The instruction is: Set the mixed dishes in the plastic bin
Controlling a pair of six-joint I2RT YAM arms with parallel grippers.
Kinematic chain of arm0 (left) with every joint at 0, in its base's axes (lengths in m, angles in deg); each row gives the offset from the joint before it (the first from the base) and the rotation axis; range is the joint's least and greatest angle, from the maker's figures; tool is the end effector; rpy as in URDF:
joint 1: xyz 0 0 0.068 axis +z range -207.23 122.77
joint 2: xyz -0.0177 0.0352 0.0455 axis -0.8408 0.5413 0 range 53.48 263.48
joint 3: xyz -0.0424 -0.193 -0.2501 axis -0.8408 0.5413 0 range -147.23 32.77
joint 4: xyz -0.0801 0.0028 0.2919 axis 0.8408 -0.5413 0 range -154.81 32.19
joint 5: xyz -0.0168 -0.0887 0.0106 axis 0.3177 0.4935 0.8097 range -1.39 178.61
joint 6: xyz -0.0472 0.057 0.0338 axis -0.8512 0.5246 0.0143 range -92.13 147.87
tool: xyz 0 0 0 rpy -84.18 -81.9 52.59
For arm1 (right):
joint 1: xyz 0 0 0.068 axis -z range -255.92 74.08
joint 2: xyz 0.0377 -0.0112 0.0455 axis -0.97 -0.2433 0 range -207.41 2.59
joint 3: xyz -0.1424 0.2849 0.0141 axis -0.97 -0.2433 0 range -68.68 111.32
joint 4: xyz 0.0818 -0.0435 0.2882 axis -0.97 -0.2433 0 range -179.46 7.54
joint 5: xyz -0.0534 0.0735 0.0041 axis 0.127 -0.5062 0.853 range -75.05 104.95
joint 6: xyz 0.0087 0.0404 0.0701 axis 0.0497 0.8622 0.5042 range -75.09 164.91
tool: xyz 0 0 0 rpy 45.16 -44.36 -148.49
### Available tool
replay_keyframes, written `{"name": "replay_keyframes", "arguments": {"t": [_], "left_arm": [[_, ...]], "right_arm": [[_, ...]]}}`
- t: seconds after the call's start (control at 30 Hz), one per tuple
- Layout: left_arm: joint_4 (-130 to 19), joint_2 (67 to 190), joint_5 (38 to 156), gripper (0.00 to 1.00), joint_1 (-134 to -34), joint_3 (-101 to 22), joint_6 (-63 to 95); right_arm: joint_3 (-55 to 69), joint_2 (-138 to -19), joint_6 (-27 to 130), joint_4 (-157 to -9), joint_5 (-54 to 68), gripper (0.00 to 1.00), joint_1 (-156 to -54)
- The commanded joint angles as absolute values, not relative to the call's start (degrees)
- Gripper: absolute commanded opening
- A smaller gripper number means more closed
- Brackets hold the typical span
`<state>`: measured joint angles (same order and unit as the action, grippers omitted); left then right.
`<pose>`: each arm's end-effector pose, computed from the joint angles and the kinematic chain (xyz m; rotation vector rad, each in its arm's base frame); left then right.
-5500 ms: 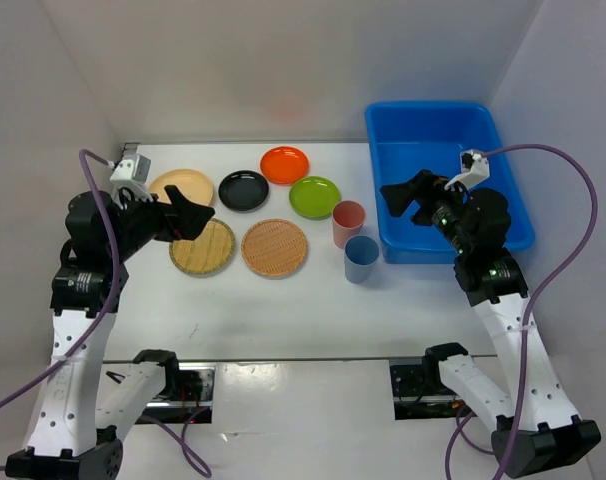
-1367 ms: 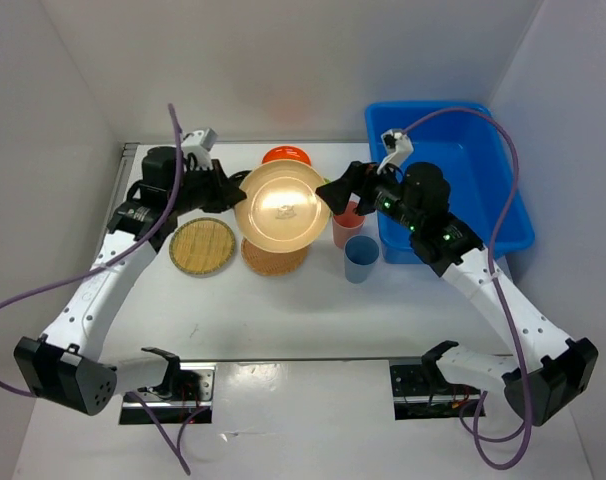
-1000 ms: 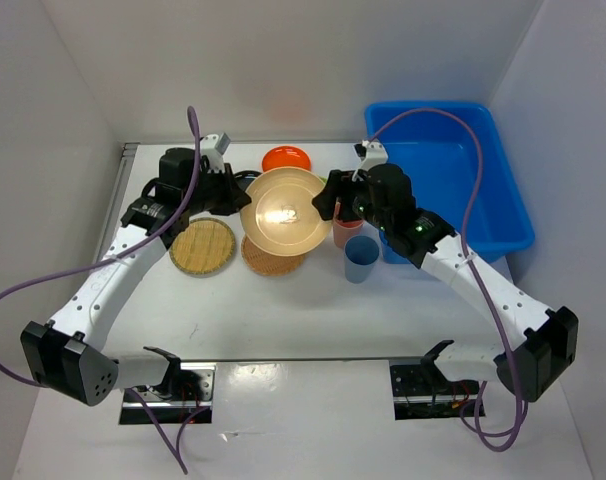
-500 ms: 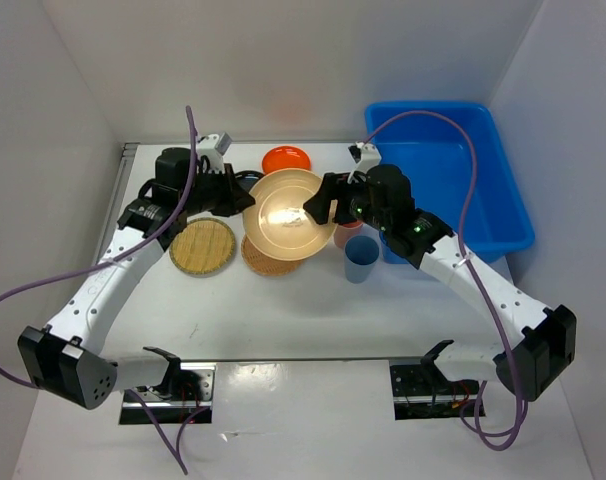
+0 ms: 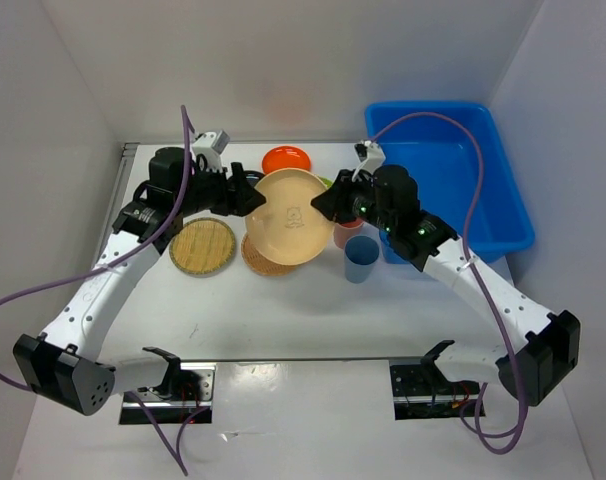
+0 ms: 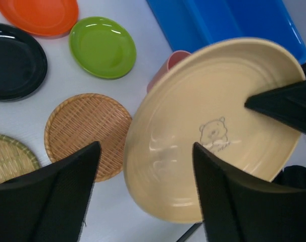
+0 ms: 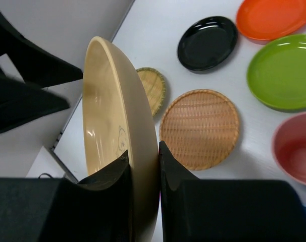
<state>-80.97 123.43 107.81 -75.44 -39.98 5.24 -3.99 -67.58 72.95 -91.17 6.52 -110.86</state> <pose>0.3067 -0.1253 0.4310 0.1561 1.9824 -0.7924 0.2786 0.2072 0.4033 -0.2243 1.8996 0.8965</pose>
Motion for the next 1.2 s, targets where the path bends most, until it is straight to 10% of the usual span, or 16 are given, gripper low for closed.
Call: {"name": "replay_keyframes", "arguments": {"t": [0.0,0.07,0.5,1.17], "left_arm": [[-77.9,122.5,107.7,0.83,-75.9,-40.5,4.7],[-77.9,121.0,107.0,1.0,-75.9,-41.0,4.7],[-74.4,116.2,102.1,1.0,-70.1,-36.2,-2.6],[-69.2,116.1,112.8,1.0,-63.9,-25.2,-7.4]], "right_arm": [[-3.3,-63.9,75.0,-91.6,10.3,0.0,-107.7],[-3.3,-62.4,75.7,-92.6,13.6,0.0,-105.1],[-4.2,-62.3,91.6,-84.3,33.7,0.0,-78.0],[7.3,-103.5,111.0,-75.9,45.1,0.0,-66.9]]}}
